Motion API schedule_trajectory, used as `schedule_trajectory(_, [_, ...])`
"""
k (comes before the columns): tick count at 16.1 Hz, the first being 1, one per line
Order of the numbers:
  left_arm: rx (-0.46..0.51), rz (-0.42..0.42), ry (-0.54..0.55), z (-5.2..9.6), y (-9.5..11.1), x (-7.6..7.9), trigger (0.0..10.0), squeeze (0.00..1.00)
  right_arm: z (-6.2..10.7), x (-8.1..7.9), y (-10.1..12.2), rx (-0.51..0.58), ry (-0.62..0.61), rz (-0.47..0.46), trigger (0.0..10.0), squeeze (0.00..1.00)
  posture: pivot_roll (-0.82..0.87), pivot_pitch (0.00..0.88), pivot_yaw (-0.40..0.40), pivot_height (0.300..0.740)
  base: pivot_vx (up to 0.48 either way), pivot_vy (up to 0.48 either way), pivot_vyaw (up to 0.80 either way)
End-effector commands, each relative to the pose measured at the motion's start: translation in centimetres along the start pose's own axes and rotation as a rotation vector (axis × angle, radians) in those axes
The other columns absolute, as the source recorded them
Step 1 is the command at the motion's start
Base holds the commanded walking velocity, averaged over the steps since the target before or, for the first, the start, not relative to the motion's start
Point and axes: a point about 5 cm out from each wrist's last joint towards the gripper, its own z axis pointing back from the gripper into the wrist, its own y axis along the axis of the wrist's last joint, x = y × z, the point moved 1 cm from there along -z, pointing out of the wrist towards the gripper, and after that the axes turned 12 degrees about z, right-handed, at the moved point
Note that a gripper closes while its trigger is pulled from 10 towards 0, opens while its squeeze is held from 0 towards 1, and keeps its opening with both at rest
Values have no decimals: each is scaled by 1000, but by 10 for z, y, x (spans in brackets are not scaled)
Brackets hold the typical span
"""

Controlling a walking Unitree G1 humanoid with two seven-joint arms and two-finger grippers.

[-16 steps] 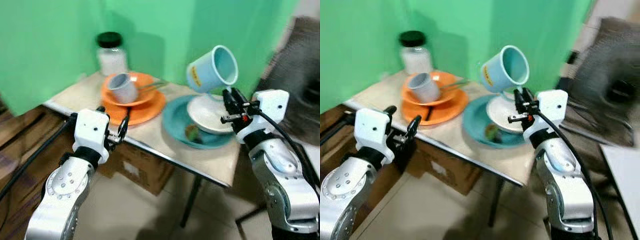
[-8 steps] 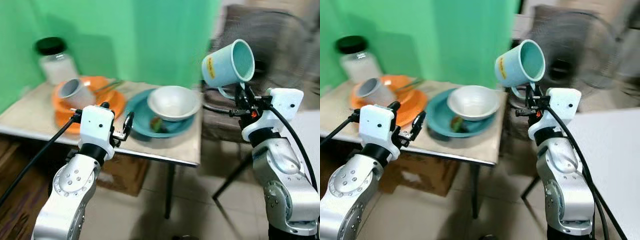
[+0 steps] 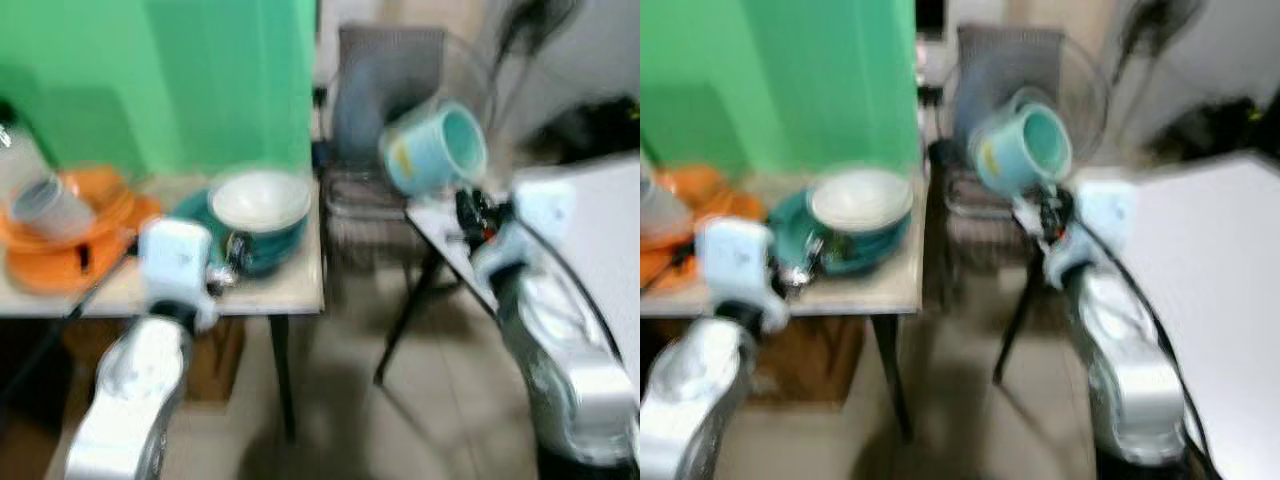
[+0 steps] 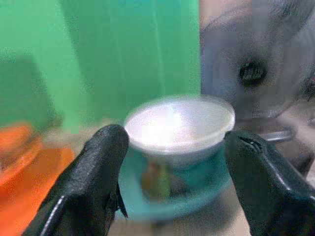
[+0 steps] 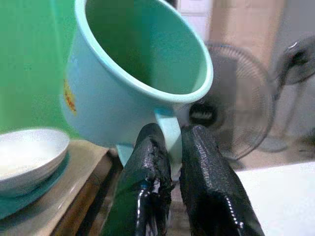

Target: Setting the table

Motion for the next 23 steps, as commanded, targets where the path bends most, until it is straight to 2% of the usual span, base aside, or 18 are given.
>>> schedule_trajectory(1, [28, -27, 21, -1, 6, -2, 10000, 0, 0, 0, -2, -21, 7, 3, 10000, 0, -93, 0, -31, 740, 0, 0, -788])
schedule_trajectory(5, [32, -8, 20, 3, 4, -3, 10000, 0, 1, -3, -4, -44, 36, 16, 10000, 0, -92, 0, -53, 740, 0, 0, -486])
schedule_trajectory(8, [27, -55, -13, 5, 1, 0, 10000, 0, 2, -7, -8, -71, 44, 12, 10000, 0, -90, 0, -58, 740, 0, 0, 0])
schedule_trajectory(10, [17, -55, -40, 5, -2, 1, 10000, 0, 4, -10, -11, -90, 41, -18, 10000, 0, -92, 0, -54, 740, 0, 0, 0])
schedule_trajectory(13, [8, -28, -38, 1, -1, -1, 10000, 0, 8, -15, -13, -106, 36, -54, 10000, 0, -100, 0, -42, 740, 0, 307, -788])
schedule_trajectory(15, [19, -50, -43, -2, 2, -2, 10000, 0, 11, -16, -15, -124, 17, -62, 10000, 0, -110, 0, -28, 740, 0, -480, -788])
schedule_trajectory(17, [7, 1, -50, -3, 1, -2, 10000, 0, 11, -15, -15, -131, 3, -67, 10000, 0, -113, 0, -22, 740, 0, -240, -800])
schedule_trajectory(19, [-9, 13, -54, -5, 0, -3, 10000, 0, 12, -13, -15, -137, -13, -73, 10000, 0, -115, 0, -18, 740, 0, 476, -800])
schedule_trajectory(21, [-1, -18, -60, -5, 1, -2, 10000, 0, 12, -13, -15, -142, -19, -74, 10000, 0, -115, 0, -17, 740, 0, 240, -800])
schedule_trajectory(23, [-1, -19, -65, -6, 1, -1, 10000, 0, 12, -13, -15, -144, -19, -74, 10000, 0, -114, 0, -18, 740, 0, -480, -800])
